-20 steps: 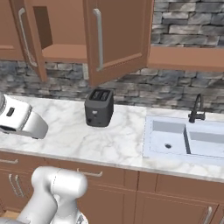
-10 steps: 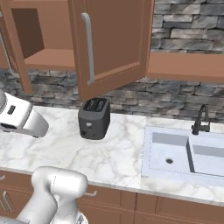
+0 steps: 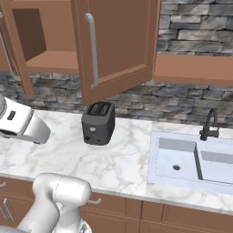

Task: Close all open cabinet doors.

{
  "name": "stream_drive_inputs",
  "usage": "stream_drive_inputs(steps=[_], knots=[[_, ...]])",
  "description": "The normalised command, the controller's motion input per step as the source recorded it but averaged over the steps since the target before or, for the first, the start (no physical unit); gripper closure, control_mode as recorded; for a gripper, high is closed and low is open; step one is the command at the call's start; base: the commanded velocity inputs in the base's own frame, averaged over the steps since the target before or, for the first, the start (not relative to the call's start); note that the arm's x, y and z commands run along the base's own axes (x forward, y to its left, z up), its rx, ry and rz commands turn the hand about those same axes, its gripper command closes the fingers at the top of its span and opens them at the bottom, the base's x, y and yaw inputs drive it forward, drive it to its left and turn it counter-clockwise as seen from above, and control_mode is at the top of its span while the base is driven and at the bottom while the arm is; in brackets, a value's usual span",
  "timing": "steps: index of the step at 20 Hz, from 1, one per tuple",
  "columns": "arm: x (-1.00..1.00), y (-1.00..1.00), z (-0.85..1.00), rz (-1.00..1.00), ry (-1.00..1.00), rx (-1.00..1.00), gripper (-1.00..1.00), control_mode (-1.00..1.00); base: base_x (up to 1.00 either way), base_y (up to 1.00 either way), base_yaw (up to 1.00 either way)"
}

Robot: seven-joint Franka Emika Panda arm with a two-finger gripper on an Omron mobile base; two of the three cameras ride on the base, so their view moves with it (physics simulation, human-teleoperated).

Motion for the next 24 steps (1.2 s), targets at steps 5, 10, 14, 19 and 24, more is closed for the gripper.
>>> stream_drive_inputs(steps=[5,10,14,19,24], knots=[[-0.07,-0.52,0.06,0.11,-0.32,0.00,-1.00,-1.00,0.00,0.00,0.00],[-0.06,-0.72,0.09,0.27,-0.51,0.00,-1.00,-1.00,0.00,0.00,0.00],[0.02,-0.68,0.16,0.22,-0.51,0.00,-1.00,-1.00,0.00,0.00,0.00],[0.36,-0.63,0.19,0.16,-0.39,0.03,-1.00,-1.00,0.00,0.00,0.00],[0.58,-0.31,0.36,0.07,-0.26,0.06,-1.00,-1.00,0.00,0.00,0.00]])
